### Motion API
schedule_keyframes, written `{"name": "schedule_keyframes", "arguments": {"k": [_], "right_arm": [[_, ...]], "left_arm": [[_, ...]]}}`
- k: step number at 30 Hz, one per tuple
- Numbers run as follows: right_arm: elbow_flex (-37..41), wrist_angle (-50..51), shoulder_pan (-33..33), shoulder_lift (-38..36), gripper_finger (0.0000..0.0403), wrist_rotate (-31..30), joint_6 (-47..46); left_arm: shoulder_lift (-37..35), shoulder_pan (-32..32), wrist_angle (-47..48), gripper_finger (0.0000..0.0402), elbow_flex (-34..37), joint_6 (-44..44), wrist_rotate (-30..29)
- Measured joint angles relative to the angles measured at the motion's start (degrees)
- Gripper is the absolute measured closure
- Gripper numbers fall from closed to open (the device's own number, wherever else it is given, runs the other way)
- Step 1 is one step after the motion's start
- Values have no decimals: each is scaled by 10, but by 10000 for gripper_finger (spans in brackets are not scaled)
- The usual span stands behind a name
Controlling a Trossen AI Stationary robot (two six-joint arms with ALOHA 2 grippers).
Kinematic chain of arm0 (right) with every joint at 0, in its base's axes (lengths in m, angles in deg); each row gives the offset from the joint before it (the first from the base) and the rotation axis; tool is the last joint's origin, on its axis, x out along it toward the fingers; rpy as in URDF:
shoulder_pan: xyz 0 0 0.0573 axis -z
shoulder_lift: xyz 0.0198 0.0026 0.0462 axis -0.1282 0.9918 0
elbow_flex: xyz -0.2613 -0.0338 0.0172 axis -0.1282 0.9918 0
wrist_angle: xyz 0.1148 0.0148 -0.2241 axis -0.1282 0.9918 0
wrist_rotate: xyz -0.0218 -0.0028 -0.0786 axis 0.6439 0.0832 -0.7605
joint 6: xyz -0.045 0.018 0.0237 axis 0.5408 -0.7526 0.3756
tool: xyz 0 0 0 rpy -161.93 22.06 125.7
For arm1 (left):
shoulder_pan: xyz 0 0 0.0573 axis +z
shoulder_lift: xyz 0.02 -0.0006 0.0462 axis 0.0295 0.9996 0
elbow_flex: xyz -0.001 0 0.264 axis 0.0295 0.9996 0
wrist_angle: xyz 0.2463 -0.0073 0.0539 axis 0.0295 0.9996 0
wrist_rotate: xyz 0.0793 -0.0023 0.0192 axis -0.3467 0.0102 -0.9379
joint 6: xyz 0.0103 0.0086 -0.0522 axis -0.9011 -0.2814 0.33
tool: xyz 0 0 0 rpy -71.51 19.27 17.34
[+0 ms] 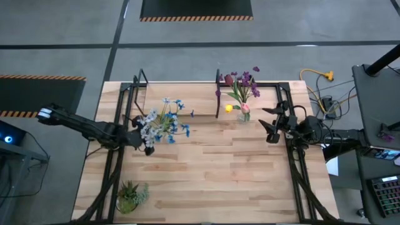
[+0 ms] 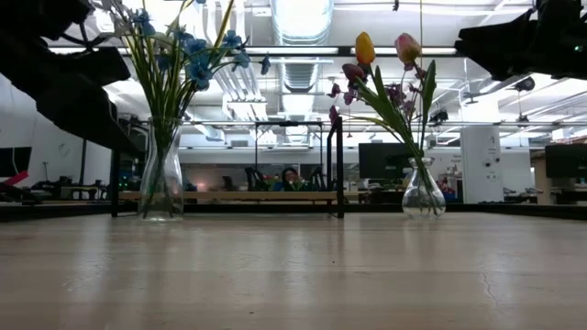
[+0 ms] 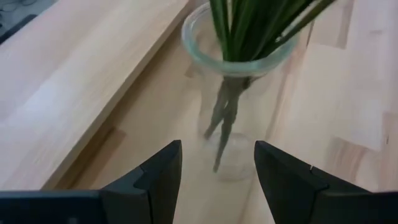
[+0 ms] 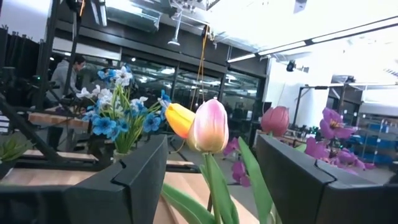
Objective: Pick and place flowers into a vace then onto a shelf
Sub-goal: Put the left transparent vase on the shelf
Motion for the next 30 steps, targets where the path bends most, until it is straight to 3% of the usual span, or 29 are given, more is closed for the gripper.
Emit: {"name": "schedule_keyframes", "arguments": {"k": [15,30], "right_arm": [[0,1,0,0,168,0,15],[0,5,0,0,170,0,19]], "left_arm": [[8,0,-88,217,0,-40,-12],[8,0,-183,214,59,-40,-17]]}}
